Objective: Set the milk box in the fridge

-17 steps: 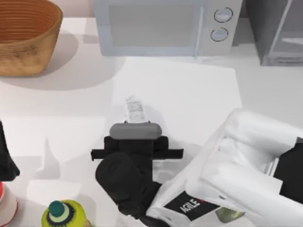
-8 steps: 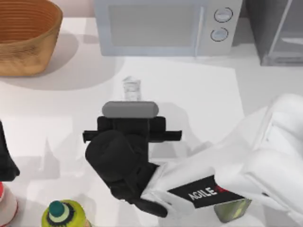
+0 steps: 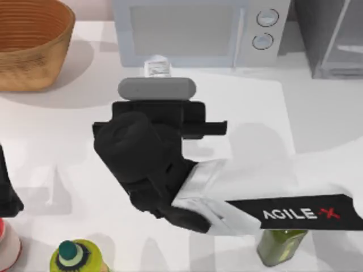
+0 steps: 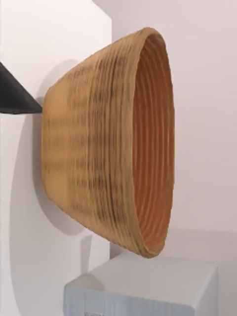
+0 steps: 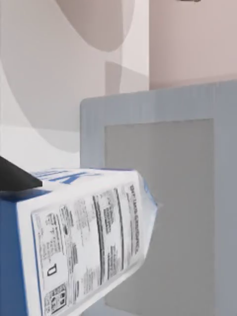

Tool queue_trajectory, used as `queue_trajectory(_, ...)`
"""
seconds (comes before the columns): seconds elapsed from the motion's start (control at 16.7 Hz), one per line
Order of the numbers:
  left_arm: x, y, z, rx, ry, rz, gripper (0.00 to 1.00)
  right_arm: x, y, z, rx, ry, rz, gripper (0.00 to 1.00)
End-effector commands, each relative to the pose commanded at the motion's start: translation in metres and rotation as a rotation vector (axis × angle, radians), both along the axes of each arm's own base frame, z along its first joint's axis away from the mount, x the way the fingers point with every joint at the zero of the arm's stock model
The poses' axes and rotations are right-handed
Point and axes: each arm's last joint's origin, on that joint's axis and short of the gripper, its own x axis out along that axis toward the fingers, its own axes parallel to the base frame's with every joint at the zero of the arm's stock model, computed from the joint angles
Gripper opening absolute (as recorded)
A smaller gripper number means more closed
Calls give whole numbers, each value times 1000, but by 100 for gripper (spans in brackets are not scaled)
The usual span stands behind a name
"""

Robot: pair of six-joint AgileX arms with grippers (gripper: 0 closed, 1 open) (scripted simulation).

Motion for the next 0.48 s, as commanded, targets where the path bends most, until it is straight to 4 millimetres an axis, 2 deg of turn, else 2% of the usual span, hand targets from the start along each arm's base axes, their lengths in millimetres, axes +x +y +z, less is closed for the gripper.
queue_trajectory(0.12, 0, 0, 0, 0, 0, 0, 100, -1, -1, 6, -1, 1, 0, 0)
queue_trajectory(0.36, 0, 0, 0, 0, 0, 0, 100, -1, -1, 4, -2, 3, 0, 0)
queue_trajectory(0.48, 0, 0, 0, 0, 0, 0, 100, 3, -12, 6, -14, 18, 8, 0)
